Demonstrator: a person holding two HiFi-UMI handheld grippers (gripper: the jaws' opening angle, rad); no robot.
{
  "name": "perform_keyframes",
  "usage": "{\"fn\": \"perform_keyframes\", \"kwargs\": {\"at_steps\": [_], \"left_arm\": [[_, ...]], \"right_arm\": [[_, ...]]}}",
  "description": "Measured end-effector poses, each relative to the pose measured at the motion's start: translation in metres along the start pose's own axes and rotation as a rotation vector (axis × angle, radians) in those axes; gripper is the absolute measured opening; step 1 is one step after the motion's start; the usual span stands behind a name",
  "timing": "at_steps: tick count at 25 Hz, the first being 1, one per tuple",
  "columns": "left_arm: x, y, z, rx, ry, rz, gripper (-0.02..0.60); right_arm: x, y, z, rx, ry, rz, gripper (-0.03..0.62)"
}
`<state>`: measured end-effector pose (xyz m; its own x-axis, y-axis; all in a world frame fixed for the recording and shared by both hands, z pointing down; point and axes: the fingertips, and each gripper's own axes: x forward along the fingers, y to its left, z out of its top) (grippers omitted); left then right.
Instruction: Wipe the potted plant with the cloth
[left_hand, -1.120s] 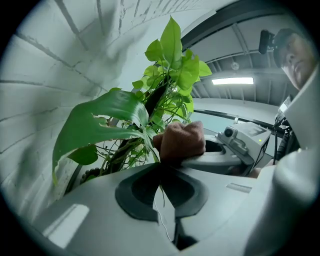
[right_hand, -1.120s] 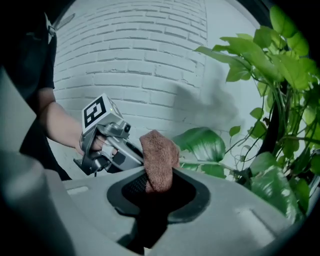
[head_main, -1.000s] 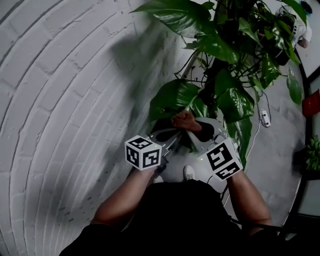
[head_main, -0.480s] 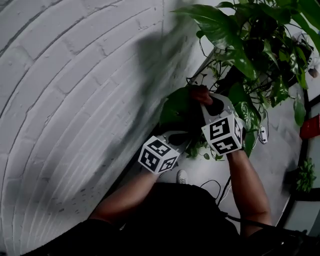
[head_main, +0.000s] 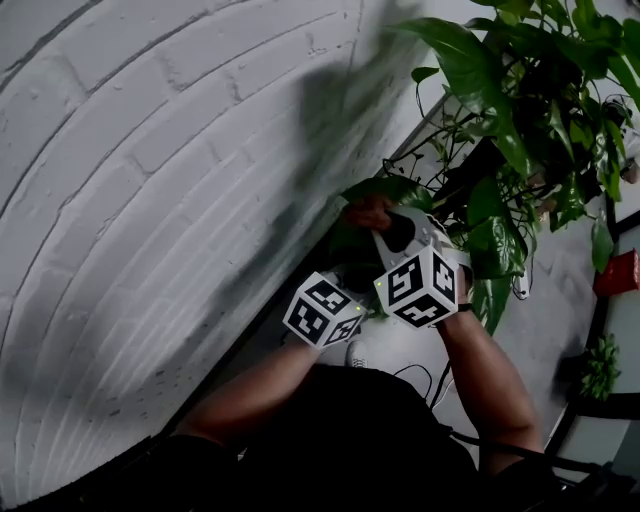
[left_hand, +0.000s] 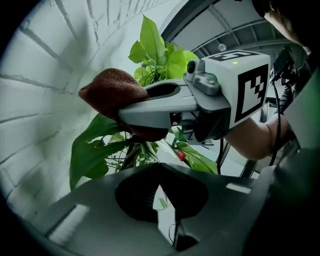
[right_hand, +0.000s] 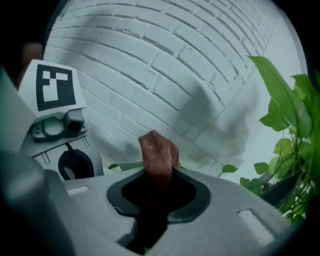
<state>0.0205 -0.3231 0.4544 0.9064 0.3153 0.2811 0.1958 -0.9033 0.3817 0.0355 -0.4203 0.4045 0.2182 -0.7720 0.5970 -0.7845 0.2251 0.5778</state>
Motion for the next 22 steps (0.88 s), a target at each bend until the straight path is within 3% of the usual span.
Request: {"fn": "perform_keyframes", "kwargs": {"at_steps": [9,14,22], "left_arm": [[0.001,0.004,-0.003,0.041,-0.001,0.011,0.021],[-0.001,0.001,-0.003,0.037,-0.003,-0.007,0.021],[-0.005,0.004,0.000,0.069,-0.012,-0.017,0.023]], "right_arm": [[0.007,0.029,0.006,-0.104,0.067,0.123,0.069],[0.006,0.046,0.013,-0.105,0.058,0.192,0.069],[0.004,0.056,0.017,-0.100,0.049,0.206,0.069]]}}
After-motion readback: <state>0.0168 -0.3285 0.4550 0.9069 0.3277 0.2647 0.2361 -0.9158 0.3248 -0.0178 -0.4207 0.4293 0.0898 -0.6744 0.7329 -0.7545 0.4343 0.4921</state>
